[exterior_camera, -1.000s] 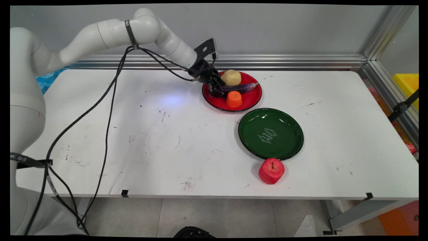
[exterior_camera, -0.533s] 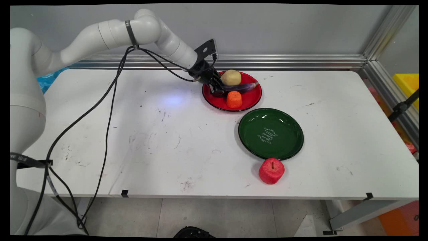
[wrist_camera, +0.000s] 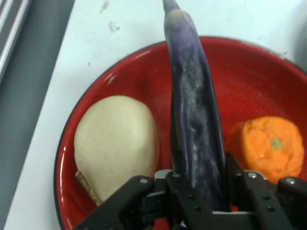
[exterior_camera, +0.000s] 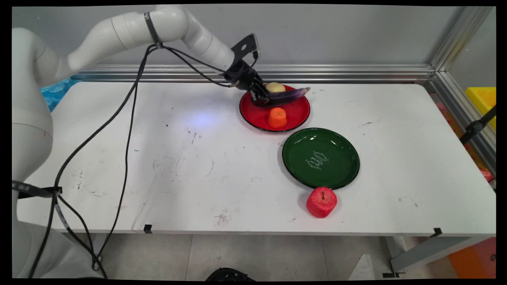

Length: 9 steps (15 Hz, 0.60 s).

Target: Place the picked object on the green plate

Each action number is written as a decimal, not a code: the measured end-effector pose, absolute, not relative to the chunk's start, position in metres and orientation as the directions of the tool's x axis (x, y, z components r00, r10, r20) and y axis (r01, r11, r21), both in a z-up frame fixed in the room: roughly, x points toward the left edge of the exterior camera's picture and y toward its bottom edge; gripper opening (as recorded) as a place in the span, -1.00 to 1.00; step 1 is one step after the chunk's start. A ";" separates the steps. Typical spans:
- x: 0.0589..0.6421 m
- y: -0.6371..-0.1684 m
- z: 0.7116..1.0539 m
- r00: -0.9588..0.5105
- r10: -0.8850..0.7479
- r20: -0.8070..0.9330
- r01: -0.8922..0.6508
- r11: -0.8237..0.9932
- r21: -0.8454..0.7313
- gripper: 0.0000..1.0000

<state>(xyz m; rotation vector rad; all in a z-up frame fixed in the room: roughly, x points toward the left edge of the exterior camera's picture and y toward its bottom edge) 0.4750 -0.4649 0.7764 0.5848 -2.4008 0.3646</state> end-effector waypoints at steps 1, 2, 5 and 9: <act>0.474 -0.464 0.783 -0.695 -0.321 0.643 -0.497 0.861 -0.108 -1.00; 0.472 -0.463 0.790 -0.688 -0.325 0.648 -0.502 0.859 -0.102 -1.00; 0.460 -0.457 0.810 -0.672 -0.333 0.662 -0.507 0.857 -0.085 -1.00; 0.437 -0.445 0.833 -0.654 -0.337 0.677 -0.503 0.863 -0.056 -1.00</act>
